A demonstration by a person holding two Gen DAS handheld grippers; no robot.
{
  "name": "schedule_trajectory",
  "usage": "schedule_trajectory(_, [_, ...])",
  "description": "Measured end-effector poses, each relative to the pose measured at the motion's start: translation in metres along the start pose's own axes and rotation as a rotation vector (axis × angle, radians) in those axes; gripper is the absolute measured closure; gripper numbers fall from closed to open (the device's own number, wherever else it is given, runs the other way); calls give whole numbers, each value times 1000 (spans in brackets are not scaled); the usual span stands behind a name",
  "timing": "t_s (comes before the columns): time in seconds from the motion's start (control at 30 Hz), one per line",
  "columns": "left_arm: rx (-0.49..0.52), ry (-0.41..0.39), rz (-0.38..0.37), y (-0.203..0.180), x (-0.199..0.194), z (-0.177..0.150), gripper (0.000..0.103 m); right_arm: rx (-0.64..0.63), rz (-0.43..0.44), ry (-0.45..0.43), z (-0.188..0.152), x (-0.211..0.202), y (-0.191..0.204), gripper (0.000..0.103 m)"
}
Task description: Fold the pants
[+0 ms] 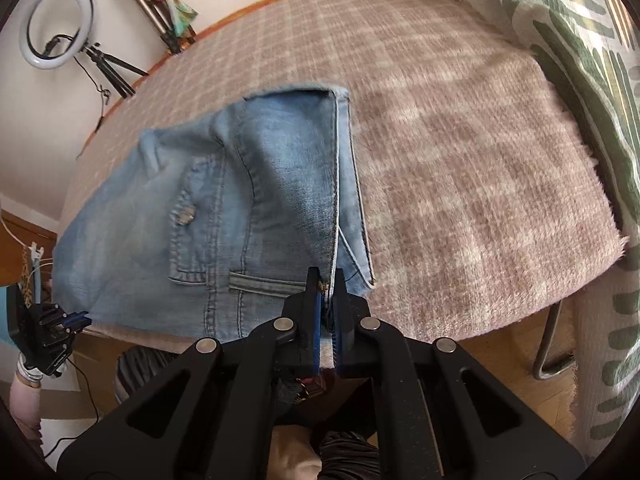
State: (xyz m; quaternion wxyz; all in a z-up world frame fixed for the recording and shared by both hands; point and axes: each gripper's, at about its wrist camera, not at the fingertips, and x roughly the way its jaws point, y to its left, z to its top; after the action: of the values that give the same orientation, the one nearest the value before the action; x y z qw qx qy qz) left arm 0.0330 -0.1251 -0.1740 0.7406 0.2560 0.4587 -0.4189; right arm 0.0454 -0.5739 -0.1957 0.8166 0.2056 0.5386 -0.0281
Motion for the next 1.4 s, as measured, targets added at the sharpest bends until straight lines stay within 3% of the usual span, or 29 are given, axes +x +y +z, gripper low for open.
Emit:
schedule_trajectory(0.17, [8, 15, 9, -4, 8, -4, 103, -95, -109, 52, 3, 7, 11, 93])
schedule_trajectory(0.27, [14, -13, 10, -3, -7, -4, 103, -188, -185, -6, 14, -17, 27, 67])
schedule_trajectory(0.33, [-12, -23, 8, -1, -16, -4, 103, -238, -188, -59, 25, -32, 39, 48])
schedule_trajectory(0.4, [-62, -34, 29, 3, -26, -6, 100, -289, -202, -127, 40, -44, 56, 42])
schedule_trajectory(0.5, [-158, -55, 70, 13, -38, -8, 100, -329, -107, -162, 66, -40, 86, 35])
schedule_trajectory(0.63, [-281, -77, 7, 29, -40, -12, 100, -388, 68, -134, 100, -3, 140, 34])
schedule_trajectory(0.73, [-355, -79, 29, 39, -36, -14, 100, -407, 172, -77, 123, 38, 175, 34])
schedule_trajectory(0.93, [-465, -45, 48, 63, -24, -23, 100, -465, 189, 25, 154, 122, 224, 34])
schedule_trajectory(1.07, [-504, -37, 100, 75, -28, -32, 100, -485, 173, 53, 161, 148, 234, 34])
schedule_trajectory(1.1, [-519, -45, 101, 79, -30, -35, 100, -483, 163, 56, 162, 153, 235, 34])
schedule_trajectory(1.17, [-552, -68, 108, 86, -36, -41, 100, -475, 176, 59, 163, 153, 233, 49])
schedule_trajectory(1.2, [-565, -78, 116, 88, -38, -43, 100, -471, 193, 62, 162, 153, 232, 76])
schedule_trajectory(1.23, [-577, -87, 120, 91, -40, -45, 100, -470, 223, 69, 160, 151, 234, 87])
schedule_trajectory(1.4, [-655, -124, 94, 105, -45, -63, 100, -554, 135, -29, 147, 133, 250, 99])
